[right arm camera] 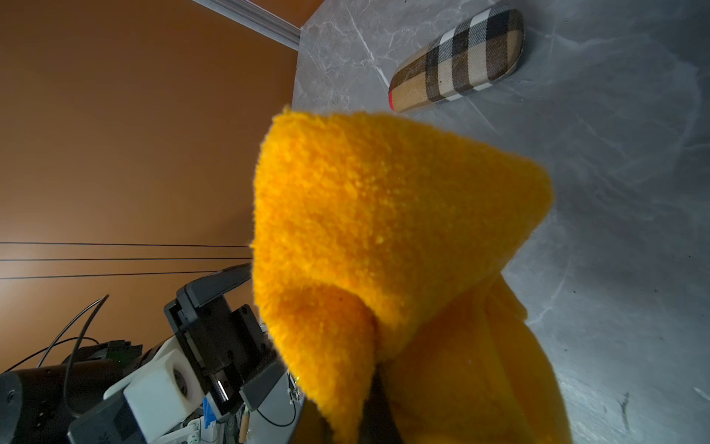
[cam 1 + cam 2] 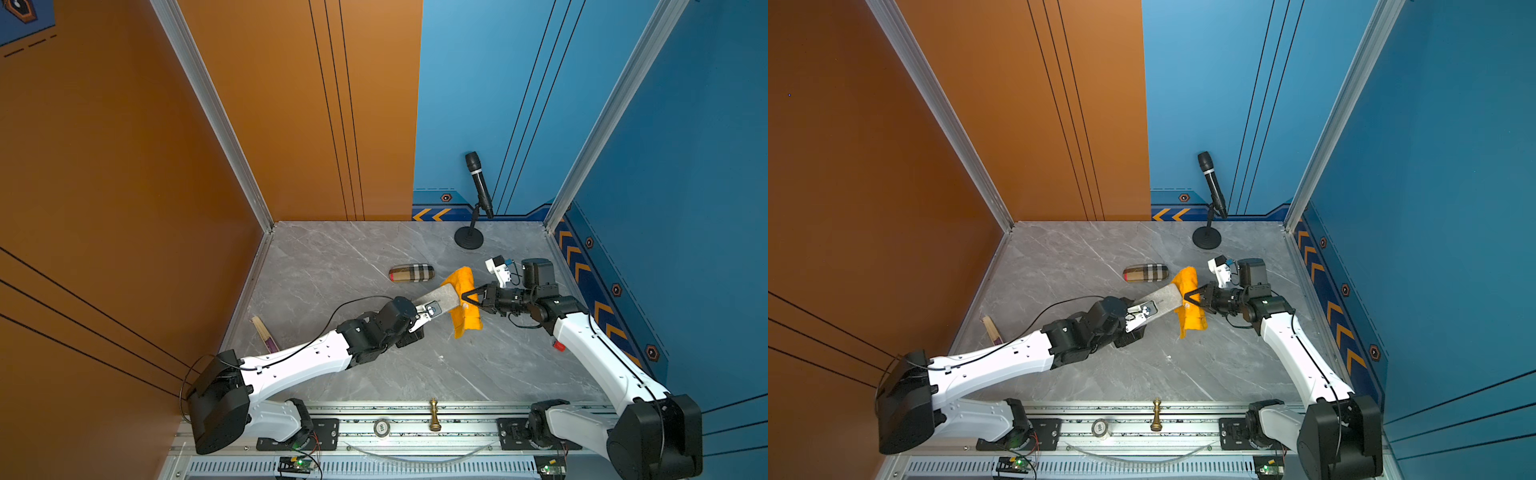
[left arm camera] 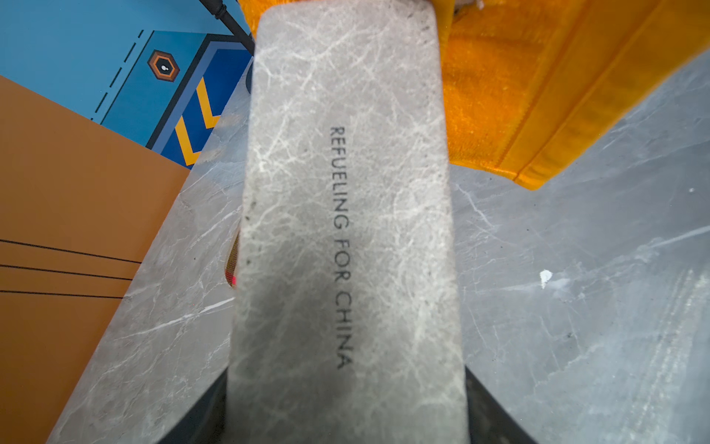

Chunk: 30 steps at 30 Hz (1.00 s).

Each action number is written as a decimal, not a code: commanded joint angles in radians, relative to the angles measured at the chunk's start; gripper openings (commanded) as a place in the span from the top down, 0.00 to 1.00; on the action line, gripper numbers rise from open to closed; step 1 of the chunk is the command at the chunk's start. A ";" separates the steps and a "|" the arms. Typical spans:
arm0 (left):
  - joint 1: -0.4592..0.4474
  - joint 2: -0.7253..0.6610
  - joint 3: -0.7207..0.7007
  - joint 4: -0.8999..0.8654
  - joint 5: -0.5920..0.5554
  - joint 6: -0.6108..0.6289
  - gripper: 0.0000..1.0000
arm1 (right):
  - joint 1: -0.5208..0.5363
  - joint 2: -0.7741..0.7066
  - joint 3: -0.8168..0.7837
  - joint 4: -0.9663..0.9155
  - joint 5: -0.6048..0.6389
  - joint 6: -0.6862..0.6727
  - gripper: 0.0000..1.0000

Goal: Wipe the eyeglass case
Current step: Wipe the dirt from the eyeglass case.

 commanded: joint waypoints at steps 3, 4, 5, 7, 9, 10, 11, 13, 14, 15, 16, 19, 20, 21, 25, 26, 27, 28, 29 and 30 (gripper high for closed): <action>-0.028 -0.030 0.017 0.061 0.085 -0.030 0.73 | -0.011 0.033 0.061 0.065 -0.101 0.015 1.00; -0.036 -0.030 0.020 0.056 0.087 -0.032 0.73 | -0.009 0.049 0.081 0.059 -0.107 0.003 1.00; -0.046 -0.032 0.024 0.051 0.090 -0.032 0.73 | -0.008 0.069 0.104 0.049 -0.113 -0.015 1.00; -0.058 -0.034 0.026 0.048 0.095 -0.032 0.73 | -0.004 0.102 0.131 0.048 -0.123 -0.028 1.00; -0.061 -0.036 0.029 0.048 0.083 -0.035 0.73 | 0.005 0.125 0.137 0.070 -0.135 -0.019 1.00; -0.056 -0.038 0.028 0.054 0.075 -0.036 0.74 | 0.012 0.130 0.136 0.077 -0.141 -0.015 1.00; -0.050 -0.043 0.024 0.064 0.068 -0.039 0.74 | 0.021 0.132 0.131 0.078 -0.147 -0.015 1.00; -0.029 -0.053 0.013 0.085 0.061 -0.044 0.74 | 0.033 0.123 0.114 0.078 -0.161 -0.012 1.00; -0.014 -0.058 0.009 0.095 0.065 -0.052 0.74 | 0.033 0.112 0.100 0.077 -0.169 -0.006 1.00; 0.009 -0.064 0.008 0.096 0.076 -0.068 0.74 | 0.027 0.100 0.085 0.079 -0.179 0.008 1.00; 0.032 -0.071 0.009 0.093 0.094 -0.086 0.74 | 0.017 0.086 0.075 0.089 -0.195 0.027 1.00; 0.112 -0.102 0.009 0.074 0.159 -0.177 0.74 | -0.021 -0.003 0.065 0.069 -0.230 0.051 1.00; 0.140 -0.113 0.010 0.070 0.188 -0.209 0.74 | -0.034 -0.040 0.071 0.045 -0.234 0.042 1.00; 0.162 -0.123 0.014 0.062 0.222 -0.246 0.74 | -0.046 -0.075 0.069 0.033 -0.235 0.042 1.00; 0.276 -0.133 0.048 0.062 0.440 -0.432 0.74 | -0.052 -0.170 0.053 0.000 -0.175 0.027 1.00; 0.309 -0.131 0.056 0.084 0.526 -0.507 0.74 | -0.040 -0.197 0.050 -0.006 -0.126 0.013 1.00; 0.338 -0.129 0.059 0.123 0.613 -0.591 0.74 | -0.018 -0.227 0.037 0.018 -0.072 0.008 1.00; 0.364 -0.126 0.054 0.176 0.684 -0.674 0.74 | 0.005 -0.251 0.023 0.053 -0.023 0.011 1.00; 0.389 -0.120 0.044 0.252 0.757 -0.775 0.73 | 0.036 -0.271 0.004 0.108 0.029 0.025 1.00; 0.408 -0.113 0.032 0.332 0.810 -0.881 0.73 | 0.075 -0.281 -0.003 0.162 0.064 0.034 1.00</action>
